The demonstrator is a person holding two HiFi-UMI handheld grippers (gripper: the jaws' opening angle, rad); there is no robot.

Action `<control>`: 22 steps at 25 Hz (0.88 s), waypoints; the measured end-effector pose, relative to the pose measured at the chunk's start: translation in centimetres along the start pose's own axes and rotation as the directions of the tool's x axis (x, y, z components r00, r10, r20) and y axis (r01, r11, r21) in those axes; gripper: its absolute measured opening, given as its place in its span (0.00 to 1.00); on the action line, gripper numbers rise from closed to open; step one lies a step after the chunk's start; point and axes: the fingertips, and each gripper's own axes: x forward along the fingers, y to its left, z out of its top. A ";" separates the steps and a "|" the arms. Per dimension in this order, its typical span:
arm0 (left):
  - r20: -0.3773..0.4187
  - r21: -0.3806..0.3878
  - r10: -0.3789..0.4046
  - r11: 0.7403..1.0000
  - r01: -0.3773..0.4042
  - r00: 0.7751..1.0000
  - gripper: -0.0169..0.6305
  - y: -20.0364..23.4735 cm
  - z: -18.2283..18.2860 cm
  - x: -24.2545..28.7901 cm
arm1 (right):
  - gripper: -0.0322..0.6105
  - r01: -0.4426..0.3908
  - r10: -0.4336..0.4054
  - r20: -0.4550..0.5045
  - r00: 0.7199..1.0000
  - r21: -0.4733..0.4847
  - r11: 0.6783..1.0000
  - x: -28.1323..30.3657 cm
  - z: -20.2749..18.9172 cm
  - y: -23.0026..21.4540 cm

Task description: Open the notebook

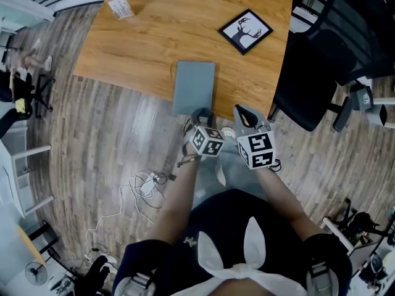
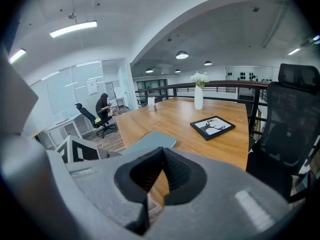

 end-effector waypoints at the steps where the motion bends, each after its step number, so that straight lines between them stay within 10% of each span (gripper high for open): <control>1: -0.002 -0.011 -0.004 1.000 0.004 1.000 0.27 0.0 0.0 0.0 | 0.05 0.000 0.000 0.000 1.000 0.001 1.000 0.0 0.0 -0.1; 9: -0.025 0.045 -0.020 0.999 0.021 0.999 0.08 -1.0 0.4 -0.1 | 0.05 -0.005 0.005 0.000 1.000 0.012 1.000 0.3 0.1 -0.3; 22: 0.002 -0.045 -0.090 0.995 0.090 0.996 0.05 -0.7 1.0 -1.3 | 0.05 0.002 -0.002 0.008 1.000 0.019 1.000 0.1 0.4 -0.2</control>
